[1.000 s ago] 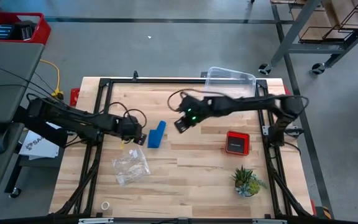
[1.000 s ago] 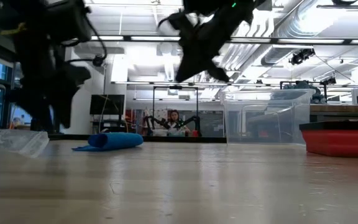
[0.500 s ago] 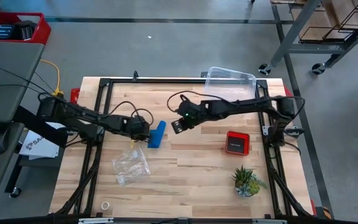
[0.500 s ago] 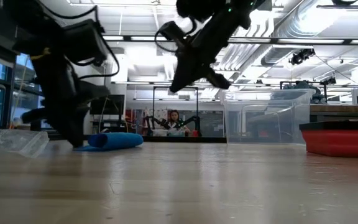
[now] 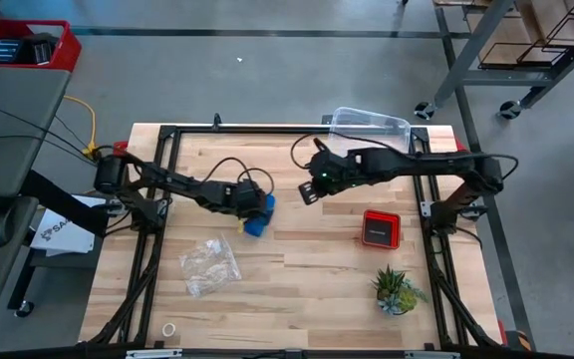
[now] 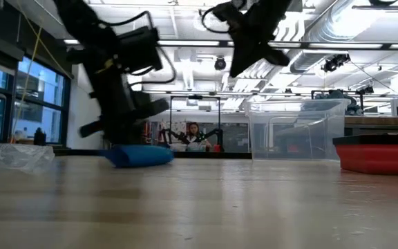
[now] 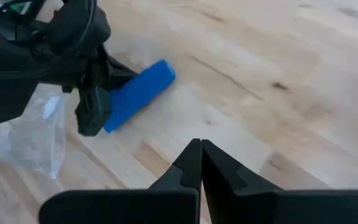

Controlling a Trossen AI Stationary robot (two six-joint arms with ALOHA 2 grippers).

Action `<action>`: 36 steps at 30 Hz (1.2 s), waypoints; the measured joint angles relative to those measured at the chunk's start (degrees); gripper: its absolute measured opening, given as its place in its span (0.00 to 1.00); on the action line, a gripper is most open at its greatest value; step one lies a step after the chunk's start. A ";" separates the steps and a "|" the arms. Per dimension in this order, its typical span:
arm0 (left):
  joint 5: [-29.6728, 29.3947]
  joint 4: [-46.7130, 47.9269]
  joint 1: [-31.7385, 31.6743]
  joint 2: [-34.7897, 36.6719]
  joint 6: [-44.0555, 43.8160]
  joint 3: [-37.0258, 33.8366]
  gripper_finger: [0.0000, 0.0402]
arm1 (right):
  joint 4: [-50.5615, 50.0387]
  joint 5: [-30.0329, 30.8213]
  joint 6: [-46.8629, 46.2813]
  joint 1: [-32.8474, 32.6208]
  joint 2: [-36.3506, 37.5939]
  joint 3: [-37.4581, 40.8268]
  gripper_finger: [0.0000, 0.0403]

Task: Roll bandage
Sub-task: Roll the blue bandage

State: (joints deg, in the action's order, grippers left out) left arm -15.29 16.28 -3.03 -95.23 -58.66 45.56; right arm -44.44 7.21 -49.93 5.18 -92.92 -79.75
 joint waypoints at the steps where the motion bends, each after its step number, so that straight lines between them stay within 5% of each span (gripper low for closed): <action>1: -0.04 -0.59 0.04 -0.41 0.37 1.27 0.00 | -1.25 0.38 0.02 -0.01 0.83 0.00 0.00; 10: -0.30 -0.40 1.07 -0.13 1.98 9.91 0.00 | -10.00 1.62 0.10 -0.42 3.80 0.00 0.00; 20: -1.08 2.81 2.07 3.37 5.26 11.46 0.00 | -14.07 1.71 1.40 -1.12 3.40 -0.02 0.00; 36: 9.34 -0.61 5.06 -2.74 8.05 11.43 0.00 | -19.17 -1.58 3.53 -1.93 3.38 0.00 0.00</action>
State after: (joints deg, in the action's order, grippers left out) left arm -5.96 15.67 2.04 -97.97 -50.61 56.99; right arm -63.61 5.63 -46.40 3.25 -89.54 -79.75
